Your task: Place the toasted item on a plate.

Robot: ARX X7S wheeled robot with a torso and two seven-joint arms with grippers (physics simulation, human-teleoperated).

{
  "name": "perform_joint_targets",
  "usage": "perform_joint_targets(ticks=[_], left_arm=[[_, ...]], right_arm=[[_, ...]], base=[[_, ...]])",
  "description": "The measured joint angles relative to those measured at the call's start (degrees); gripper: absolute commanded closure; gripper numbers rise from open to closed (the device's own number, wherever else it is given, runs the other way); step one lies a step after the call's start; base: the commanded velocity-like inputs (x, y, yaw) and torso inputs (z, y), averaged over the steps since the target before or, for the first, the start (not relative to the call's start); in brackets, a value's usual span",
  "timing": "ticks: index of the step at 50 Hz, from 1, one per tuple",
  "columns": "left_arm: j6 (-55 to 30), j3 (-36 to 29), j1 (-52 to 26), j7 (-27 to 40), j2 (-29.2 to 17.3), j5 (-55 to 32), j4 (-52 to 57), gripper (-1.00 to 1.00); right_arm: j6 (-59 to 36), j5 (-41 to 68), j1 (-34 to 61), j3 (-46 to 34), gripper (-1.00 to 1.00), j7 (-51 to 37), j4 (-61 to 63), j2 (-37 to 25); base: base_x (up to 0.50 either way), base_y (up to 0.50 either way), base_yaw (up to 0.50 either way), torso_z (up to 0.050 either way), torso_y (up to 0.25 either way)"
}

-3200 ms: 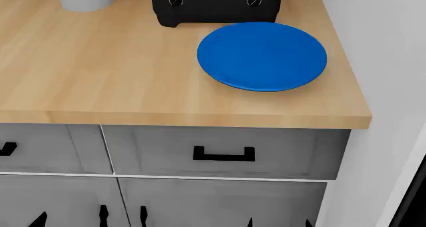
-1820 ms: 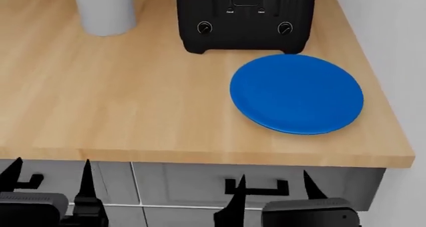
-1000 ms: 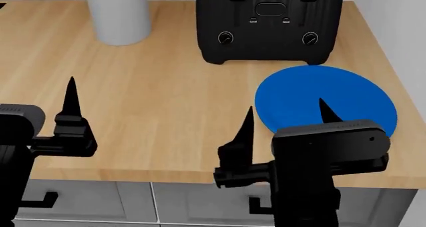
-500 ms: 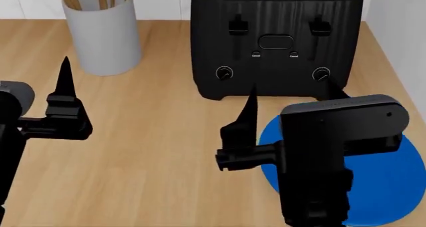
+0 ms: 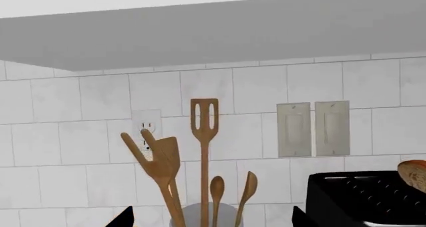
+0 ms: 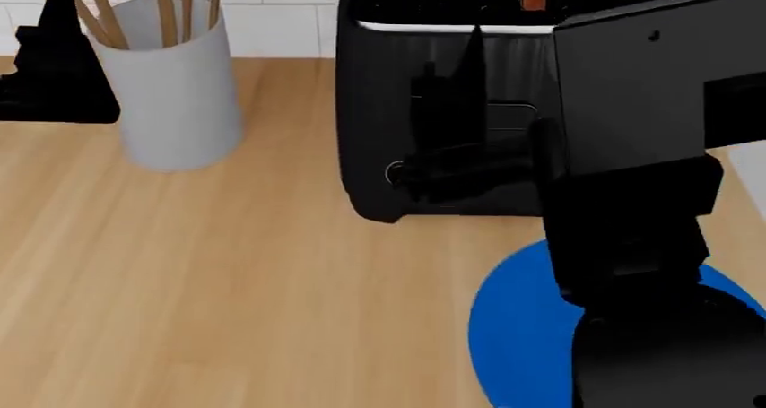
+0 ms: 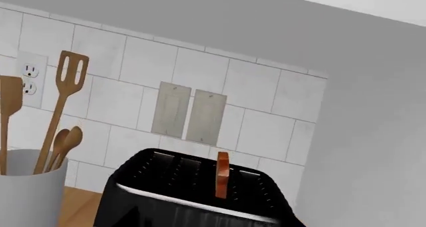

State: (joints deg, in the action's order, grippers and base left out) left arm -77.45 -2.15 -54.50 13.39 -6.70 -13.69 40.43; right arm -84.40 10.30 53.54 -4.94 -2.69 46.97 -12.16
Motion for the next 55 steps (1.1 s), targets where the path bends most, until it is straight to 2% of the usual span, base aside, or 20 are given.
perform_joint_targets(ticks=[4,13,21,36,40,55], left_arm=[[-1.7,0.6,-2.1,0.1,0.0,-0.4,-0.1,-1.0],[-4.8,1.2,-6.7,0.2,0.0,-1.1,-1.7,-1.0],[-6.4,1.4,-8.1,0.6,-0.1,-1.6,-1.4,-1.0],[-7.5,1.1,-8.3,1.3,-0.3,-2.6,-0.6,-1.0],[-7.5,1.1,-8.2,1.4,-0.4,-2.8,-0.5,-1.0],[-7.2,1.2,-7.4,1.7,-0.8,-3.7,0.1,-1.0]], right_arm=[[-1.8,3.6,2.9,0.4,-1.0,-2.0,-0.6,-0.7],[-3.3,24.2,10.3,2.7,-1.0,-16.0,-5.1,-4.8],[-1.8,33.1,12.3,4.5,-1.0,-21.3,-8.6,-7.6],[0.3,39.8,12.0,5.7,-1.0,-23.9,-13.7,-9.2],[1.2,40.5,11.4,5.7,-1.0,-23.7,-15.1,-9.3],[4.0,41.0,10.2,4.9,-1.0,-23.4,-18.6,-9.9]], base=[[0.25,0.0,0.0,0.0,0.0],[0.0,0.0,0.0,0.0,0.0],[0.32,-0.03,0.0,0.0,0.0],[0.1,0.0,0.0,0.0,0.0],[0.42,0.0,0.0,0.0,0.0],[0.0,0.0,0.0,0.0,0.0]])
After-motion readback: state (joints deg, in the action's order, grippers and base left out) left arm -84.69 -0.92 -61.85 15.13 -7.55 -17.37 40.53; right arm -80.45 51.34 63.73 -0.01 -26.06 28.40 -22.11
